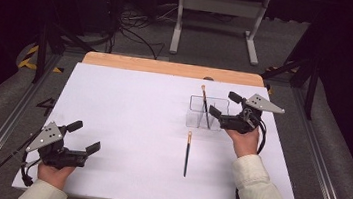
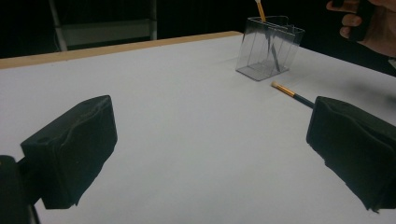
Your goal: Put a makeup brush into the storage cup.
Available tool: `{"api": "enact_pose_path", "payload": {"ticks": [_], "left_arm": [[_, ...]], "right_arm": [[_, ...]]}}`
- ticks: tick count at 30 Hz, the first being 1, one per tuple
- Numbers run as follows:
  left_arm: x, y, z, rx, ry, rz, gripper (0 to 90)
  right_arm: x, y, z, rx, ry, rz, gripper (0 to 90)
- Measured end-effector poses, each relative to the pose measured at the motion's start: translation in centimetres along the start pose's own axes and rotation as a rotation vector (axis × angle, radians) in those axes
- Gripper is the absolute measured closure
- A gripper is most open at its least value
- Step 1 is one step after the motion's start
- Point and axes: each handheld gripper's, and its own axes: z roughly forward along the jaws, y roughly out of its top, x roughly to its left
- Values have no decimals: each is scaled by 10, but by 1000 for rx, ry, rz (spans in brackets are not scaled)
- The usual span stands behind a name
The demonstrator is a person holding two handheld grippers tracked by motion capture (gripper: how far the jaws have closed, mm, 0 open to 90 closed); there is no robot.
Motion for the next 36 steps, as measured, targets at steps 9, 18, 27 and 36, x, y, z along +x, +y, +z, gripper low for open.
{"api": "enact_pose_path", "payload": {"ticks": [9,18,27,36], "left_arm": [[0,2,2,-1,-9,6,25],[-1,1,1,-9,-3,4,25],[0,1,-1,-2,3,5,25],[0,1,0,-2,0,5,24]], "right_arm": [[17,13,-19,17,25,-29,0],[31,17,-29,77,41,-35,0],[47,23,-29,168,50,-35,0],[63,28,-26,286,15,-104,0]]}}
